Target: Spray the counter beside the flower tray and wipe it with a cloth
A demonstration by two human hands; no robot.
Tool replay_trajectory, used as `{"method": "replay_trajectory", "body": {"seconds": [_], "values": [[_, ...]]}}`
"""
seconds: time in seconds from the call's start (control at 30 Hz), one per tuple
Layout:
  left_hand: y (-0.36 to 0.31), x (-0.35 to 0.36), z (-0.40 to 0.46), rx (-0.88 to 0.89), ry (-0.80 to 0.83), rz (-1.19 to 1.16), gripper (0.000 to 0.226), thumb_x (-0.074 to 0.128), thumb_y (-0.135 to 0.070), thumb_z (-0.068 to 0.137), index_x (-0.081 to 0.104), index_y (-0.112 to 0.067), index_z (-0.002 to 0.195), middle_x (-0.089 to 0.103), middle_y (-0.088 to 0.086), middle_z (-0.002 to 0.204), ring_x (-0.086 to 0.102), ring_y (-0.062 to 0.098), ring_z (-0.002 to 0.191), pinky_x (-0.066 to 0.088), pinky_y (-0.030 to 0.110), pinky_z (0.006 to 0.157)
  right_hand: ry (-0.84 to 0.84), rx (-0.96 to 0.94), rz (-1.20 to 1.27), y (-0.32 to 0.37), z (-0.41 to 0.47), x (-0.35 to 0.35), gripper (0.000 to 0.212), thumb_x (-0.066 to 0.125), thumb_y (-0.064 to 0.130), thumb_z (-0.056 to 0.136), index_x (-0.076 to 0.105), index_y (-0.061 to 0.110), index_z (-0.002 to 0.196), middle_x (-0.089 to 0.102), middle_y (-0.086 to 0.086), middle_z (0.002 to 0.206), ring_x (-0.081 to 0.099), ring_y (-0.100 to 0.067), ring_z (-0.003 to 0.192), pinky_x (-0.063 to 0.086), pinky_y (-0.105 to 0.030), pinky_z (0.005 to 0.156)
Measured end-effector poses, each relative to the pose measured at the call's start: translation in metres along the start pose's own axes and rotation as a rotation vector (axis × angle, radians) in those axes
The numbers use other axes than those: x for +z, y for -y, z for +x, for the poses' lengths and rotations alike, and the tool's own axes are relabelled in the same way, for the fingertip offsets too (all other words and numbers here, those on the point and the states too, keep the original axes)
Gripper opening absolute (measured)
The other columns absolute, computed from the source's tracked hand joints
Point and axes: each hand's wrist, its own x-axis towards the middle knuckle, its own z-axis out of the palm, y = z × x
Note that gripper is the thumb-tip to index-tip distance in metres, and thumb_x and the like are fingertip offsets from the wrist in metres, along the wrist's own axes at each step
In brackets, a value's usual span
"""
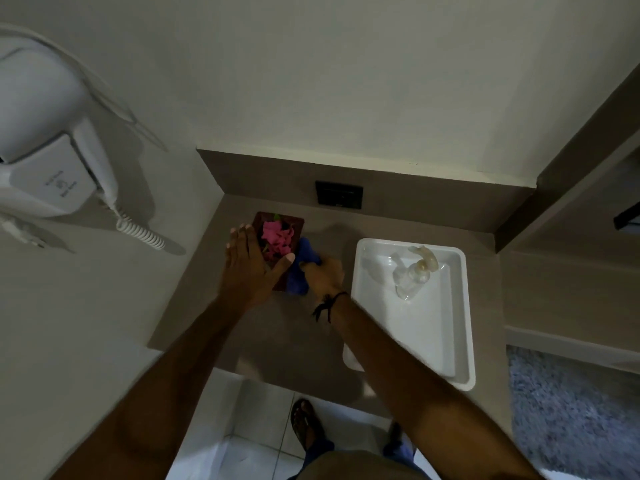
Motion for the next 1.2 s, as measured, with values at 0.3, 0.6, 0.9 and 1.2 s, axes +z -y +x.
{"method": "replay_trajectory", "body": {"seconds": [0.3,0.6,0.9,1.2], "values": [[0.003,0.001,0.009,0.005,-0.043,0.168,0.114,0.037,-0.077,0.080,0.006,0.003,0.156,0.004,0.028,0.165,-0.005,0.042,0.154,-0.002,0.055,0.123,0.236,0.122,0.479,0.040,-0.038,-0.062,0.029,0.065,0.012,0.090,0.059,0.002,0.117,0.065,-0.017,0.118,0.066,-0.025,0.089,0.056,-0.027,0.068],[-0.084,0.030,-0.052,0.246,0.056,-0.533,0.069,0.057,-0.046,0.090,0.039,-0.007,0.144,0.054,0.006,0.138,0.055,0.018,0.123,0.045,0.030,0.102,0.393,0.115,0.449,0.000,-0.060,-0.148,0.041,0.068,0.025,0.084,0.062,0.010,0.121,0.072,-0.018,0.114,0.070,-0.033,0.101,0.059,-0.038,0.073],[-0.115,0.142,-0.078,-0.048,0.306,-0.668,0.026,0.066,0.000,0.085,0.047,-0.007,0.100,0.058,0.014,0.097,0.063,0.037,0.094,0.054,0.040,0.079,-0.119,0.023,-0.094,-0.093,-0.047,-0.203,0.038,0.079,0.015,0.078,0.068,0.003,0.113,0.073,-0.018,0.110,0.070,-0.035,0.102,0.058,-0.049,0.090],[-0.139,0.190,-0.083,-0.028,0.250,-0.379,0.021,0.060,-0.005,0.087,0.048,-0.001,0.102,0.060,0.017,0.100,0.059,0.026,0.090,0.045,0.030,0.069,-0.204,-0.056,-0.506,-0.115,-0.036,-0.223,0.041,0.076,0.032,0.079,0.071,0.008,0.111,0.074,-0.013,0.108,0.069,-0.030,0.103,0.058,-0.040,0.091]]}}
